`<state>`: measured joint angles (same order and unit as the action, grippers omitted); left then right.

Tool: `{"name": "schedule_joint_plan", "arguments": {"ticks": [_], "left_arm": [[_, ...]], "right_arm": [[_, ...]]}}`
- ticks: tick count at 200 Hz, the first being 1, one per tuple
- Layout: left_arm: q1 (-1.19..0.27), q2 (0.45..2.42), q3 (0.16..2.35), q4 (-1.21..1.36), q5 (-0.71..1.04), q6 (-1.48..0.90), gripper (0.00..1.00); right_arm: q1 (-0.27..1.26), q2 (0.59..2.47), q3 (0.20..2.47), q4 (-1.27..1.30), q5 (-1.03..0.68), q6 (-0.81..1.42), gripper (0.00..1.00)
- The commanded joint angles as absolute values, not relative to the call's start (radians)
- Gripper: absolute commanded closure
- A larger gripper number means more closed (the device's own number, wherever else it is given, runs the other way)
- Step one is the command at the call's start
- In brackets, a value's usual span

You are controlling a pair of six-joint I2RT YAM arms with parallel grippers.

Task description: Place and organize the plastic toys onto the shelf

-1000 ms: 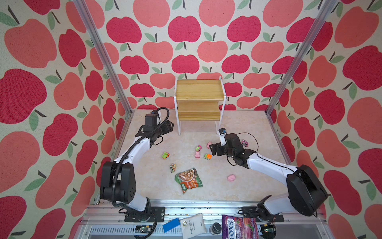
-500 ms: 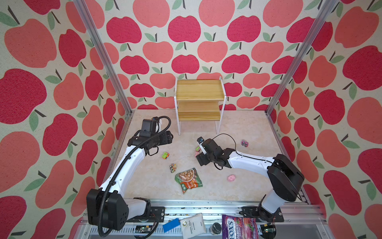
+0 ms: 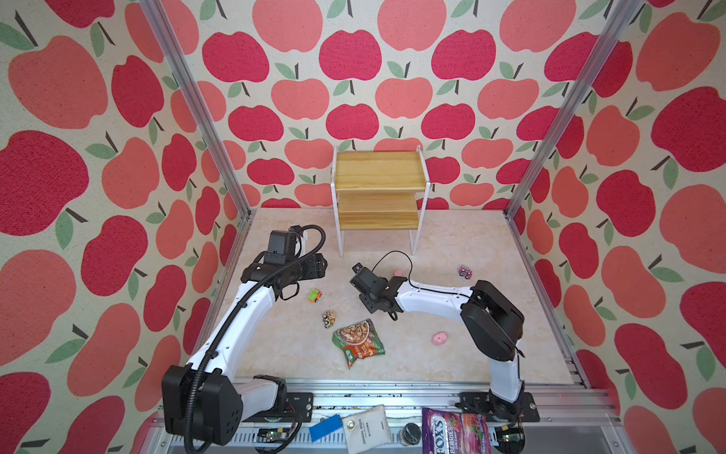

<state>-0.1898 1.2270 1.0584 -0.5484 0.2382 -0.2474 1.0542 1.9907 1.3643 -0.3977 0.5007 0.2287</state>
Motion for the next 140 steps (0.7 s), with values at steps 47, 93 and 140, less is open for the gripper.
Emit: {"name": "schedule_joint_plan", "arguments": {"ticks": [47, 93, 140], "left_arm": [[-0.166, 1.202, 1.042, -0.532, 0.23, -0.241, 0.25], [-0.15, 1.194, 1.039, -0.529, 0.222, -0.238, 0.25], [-0.114, 1.187, 1.035, -0.522, 0.222, -0.238, 0.26]], "right_arm": [[1.065, 2.107, 1.467, -0.537, 0.565, 0.244, 0.59], [1.066, 2.037, 1.449, -0.513, 0.524, 0.25, 0.84], [1.079, 1.921, 1.392, -0.353, 0.262, 0.329, 0.85]]}}
